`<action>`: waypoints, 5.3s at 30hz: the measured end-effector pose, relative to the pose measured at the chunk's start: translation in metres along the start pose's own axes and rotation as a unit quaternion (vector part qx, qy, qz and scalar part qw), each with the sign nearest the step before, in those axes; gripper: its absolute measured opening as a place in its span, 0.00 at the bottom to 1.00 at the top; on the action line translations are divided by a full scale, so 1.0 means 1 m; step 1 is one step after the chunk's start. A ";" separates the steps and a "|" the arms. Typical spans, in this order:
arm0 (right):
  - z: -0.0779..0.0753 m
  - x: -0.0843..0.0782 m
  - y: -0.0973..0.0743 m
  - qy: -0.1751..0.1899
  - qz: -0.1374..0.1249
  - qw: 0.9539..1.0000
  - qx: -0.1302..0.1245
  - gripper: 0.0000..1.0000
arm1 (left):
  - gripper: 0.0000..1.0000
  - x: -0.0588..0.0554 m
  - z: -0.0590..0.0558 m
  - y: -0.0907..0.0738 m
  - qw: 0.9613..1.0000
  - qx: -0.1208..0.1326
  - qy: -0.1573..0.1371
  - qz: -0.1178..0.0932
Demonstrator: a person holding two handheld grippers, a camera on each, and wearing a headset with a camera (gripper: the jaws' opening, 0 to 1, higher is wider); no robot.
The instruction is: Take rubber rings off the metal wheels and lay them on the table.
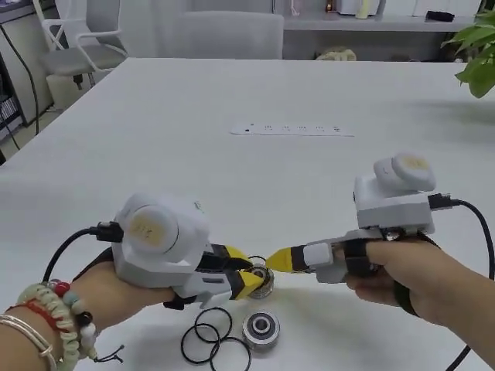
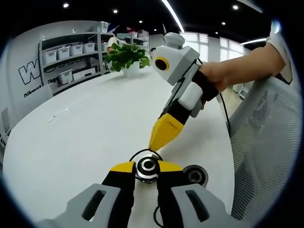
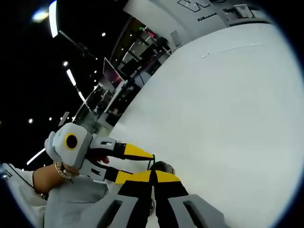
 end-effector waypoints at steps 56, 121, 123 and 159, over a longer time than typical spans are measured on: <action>0.033 0.031 -0.021 -0.109 -0.042 0.993 -0.007 0.00 | 0.76 -0.008 -0.037 -0.173 0.993 0.108 -0.041 -0.035; 0.045 -0.042 -0.087 -0.289 0.048 0.952 -0.089 0.65 | 0.76 -0.032 -0.045 -0.158 0.992 0.087 -0.093 -0.009; 0.037 -0.056 -0.095 -0.274 0.041 0.954 -0.119 0.72 | 0.77 -0.032 -0.045 -0.158 0.992 0.086 -0.093 -0.008; 0.028 -0.091 -0.106 -0.224 0.011 0.961 -0.162 0.74 | 0.77 -0.045 -0.048 -0.159 0.988 0.090 -0.124 0.027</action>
Point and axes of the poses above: the centre of the closed fingertips' face, and the gripper's own axes: y roughly forward along the fingers, z roughly to its left, x roughly out of its top, the point moved 7 cm from there along -y, roughly backward along the fingers, and after that the axes turned 2 degrees about y, right-handed, at the moved point
